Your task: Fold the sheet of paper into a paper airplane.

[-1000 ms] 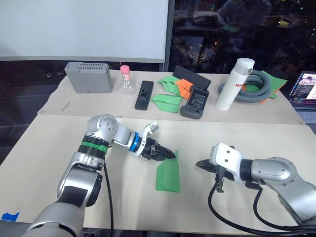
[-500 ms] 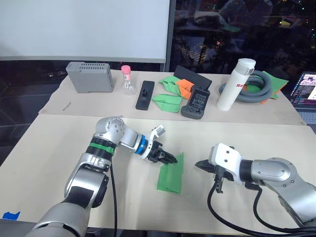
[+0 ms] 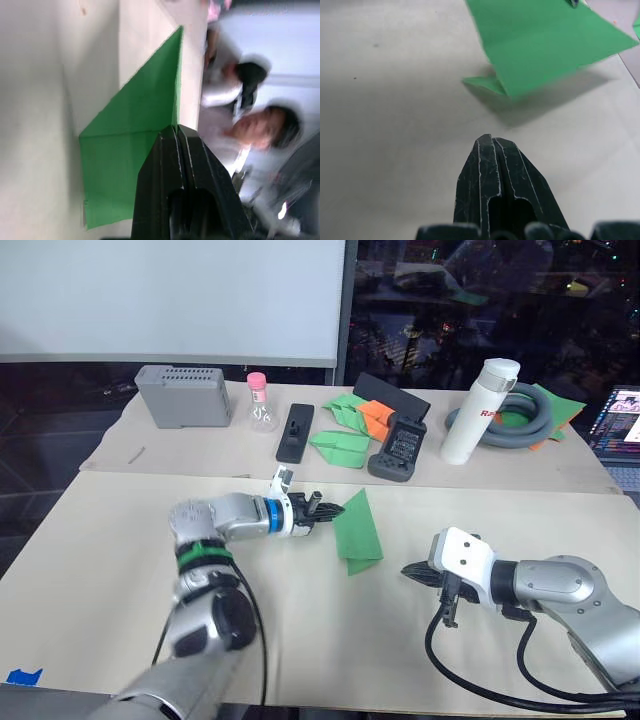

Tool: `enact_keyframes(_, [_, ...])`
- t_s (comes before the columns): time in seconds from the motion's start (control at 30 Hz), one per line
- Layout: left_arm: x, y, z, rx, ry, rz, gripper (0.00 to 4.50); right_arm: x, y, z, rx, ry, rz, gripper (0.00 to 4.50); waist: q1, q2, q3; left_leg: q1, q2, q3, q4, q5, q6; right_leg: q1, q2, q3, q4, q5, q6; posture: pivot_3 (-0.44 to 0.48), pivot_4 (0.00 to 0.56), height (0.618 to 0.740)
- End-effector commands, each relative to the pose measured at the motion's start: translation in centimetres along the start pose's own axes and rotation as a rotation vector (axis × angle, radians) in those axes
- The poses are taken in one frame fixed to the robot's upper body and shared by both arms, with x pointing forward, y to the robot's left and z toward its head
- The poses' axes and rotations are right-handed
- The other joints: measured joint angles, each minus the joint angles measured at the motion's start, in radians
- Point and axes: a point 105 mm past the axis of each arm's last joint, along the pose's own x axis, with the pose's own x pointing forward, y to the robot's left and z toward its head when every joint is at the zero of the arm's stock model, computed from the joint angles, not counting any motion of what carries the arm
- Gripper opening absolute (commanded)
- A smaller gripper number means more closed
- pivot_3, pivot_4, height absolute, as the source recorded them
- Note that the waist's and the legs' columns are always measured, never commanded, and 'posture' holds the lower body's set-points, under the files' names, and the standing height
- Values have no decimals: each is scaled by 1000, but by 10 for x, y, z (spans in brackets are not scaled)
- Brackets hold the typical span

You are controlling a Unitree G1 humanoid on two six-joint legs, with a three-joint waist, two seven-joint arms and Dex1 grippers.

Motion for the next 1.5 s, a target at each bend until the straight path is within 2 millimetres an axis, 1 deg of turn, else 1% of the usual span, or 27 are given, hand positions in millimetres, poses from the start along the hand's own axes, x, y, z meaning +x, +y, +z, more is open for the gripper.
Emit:
enact_keyframes(0.03, [5,-12,-13,-86,-125,-1,35,-3,-5,4,-45,-13,-12,0,-8,-4,1,-1,1,0,0,1,-1,-1,1,1,0,1,1,0,150,740])
enact_keyframes(0.1, [9,-15,-22,-152,-137,27,35,-4,-7,3,-48,-12,-14,0,-3,-4,1,3,1,0,-2,1,-2,1,-4,2,0,1,1,0,150,740])
enact_keyframes(0.2, [11,-23,-34,-212,-104,44,35,-6,-9,1,-54,-5,-24,0,13,-4,1,4,-1,-1,-3,1,-3,2,-6,2,0,1,2,0,150,740])
enact_keyframes(0.33, [8,-26,-44,-237,-42,61,35,-7,-11,-1,-57,2,-41,0,23,-4,1,4,-6,-1,-3,1,-1,2,-6,1,0,2,2,0,150,740])
enact_keyframes(0.4, [8,-27,-46,-235,-39,66,35,-7,-12,-2,-57,2,-47,0,23,-4,1,4,-7,-1,-3,1,0,2,-6,1,-1,2,3,0,150,740])
enact_keyframes(0.5, [9,-26,-50,-212,-35,80,846,-6,-11,-3,-55,0,-52,0,22,-4,1,3,-9,-1,-2,2,1,3,-6,-1,-2,2,3,0,150,740])
enact_keyframes(0.63, [3,-24,-45,-187,-63,95,2217,-5,-11,-4,-54,-2,-58,0,17,-4,1,6,-9,0,-2,3,2,5,-5,0,-2,2,3,0,150,740])
enact_keyframes(0.77, [-19,-22,-22,-105,-149,93,3588,-6,-15,-1,-19,-33,-73,0,17,-4,1,6,-9,1,-2,3,2,5,-4,0,-2,2,3,0,150,740])
enact_keyframes(0.87, [-44,-20,0,52,-183,57,4474,-5,-14,6,23,-75,-67,0,10,-4,1,6,-9,1,-3,4,3,5,-3,0,-2,2,3,0,150,740])
enact_keyframes(0.93, [-68,-27,12,239,-142,9,4474,-3,-17,13,55,-118,-88,0,-5,-4,1,7,-9,1,-3,4,2,5,0,0,-1,2,2,0,150,740])
enact_keyframes(1.0, [-83,-31,14,362,-82,5,4474,0,-18,18,67,-140,-102,0,-14,-3,1,8,-8,0,-4,5,0,5,3,0,0,2,2,0,150,740])
enact_keyframes(1.03, [-96,-36,10,529,-67,48,4497,4,-15,24,97,-167,-84,294,-14,-3,1,8,-8,0,-5,6,0,5,4,0,0,2,2,0,150,740])
enact_keyframes(1.07, [-106,-42,2,686,-43,73,4500,7,-12,29,131,-193,-65,647,-18,-4,1,9,-8,0,-6,6,0,5,4,0,0,2,2,0,150,740])
enact_keyframes(1.1, [-114,-36,-3,843,-24,169,4500,13,-8,35,161,-208,-51,884,-24,-4,1,8,-7,0,-6,6,-1,4,5,0,-1,2,2,0,150,740])
enact_keyframes(1.13, [-118,-31,-8,935,8,196,4500,17,-5,38,188,-211,-41,1224,-29,-3,1,8,-7,0,-7,6,-1,4,5,0,-1,2,2,0,150,740])
enact_keyframes(1.17, [-121,-27,-13,982,45,167,4500,21,-3,42,204,-211,-33,1551,-31,-1,1,9,-6,0,-8,6,-2,5,5,0,-1,1,2,0,150,740])
enact_keyframes(1.23, [-128,-17,-19,1091,115,103,4500,30,2,47,262,-205,-25,2349,-30,6,-1,11,-6,3,-11,6,-2,4,5,0,-3,1,1,0,150,740])
enact_keyframes(1.27, [-131,-9,-22,1146,163,96,4500,34,5,49,283,-196,-22,2615,-28,6,0,12,-5,4,-12,6,-2,4,4,0,-3,0,-1,0,150,740])
enact_keyframes(1.37, [-138,10,-25,1307,252,87,4500,47,8,53,351,-161,-36,3659,-25,5,0,11,-2,5,-14,8,-5,3,7,0,-5,-1,-5,0,150,740])
enact_keyframes(1.43, [-139,17,-27,1372,287,58,4500,54,10,56,374,-140,-42,4321,-22,5,0,10,0,5,-15,9,-6,2,7,0,-5,-1,-7,0,150,740])
enact_keyframes(1.47, [-138,19,-27,1393,285,51,4500,58,11,58,377,-127,-45,4416,-22,5,0,10,0,4,-16,9,-6,2,7,0,-5,-1,-7,0,150,740])
enact_keyframes(1.5, [-138,23,-29,1365,303,49,4500,62,11,59,379,-110,-54,4416,-21,5,0,10,1,4,-16,8,-5,2,6,0,-5,-1,-8,0,150,740])
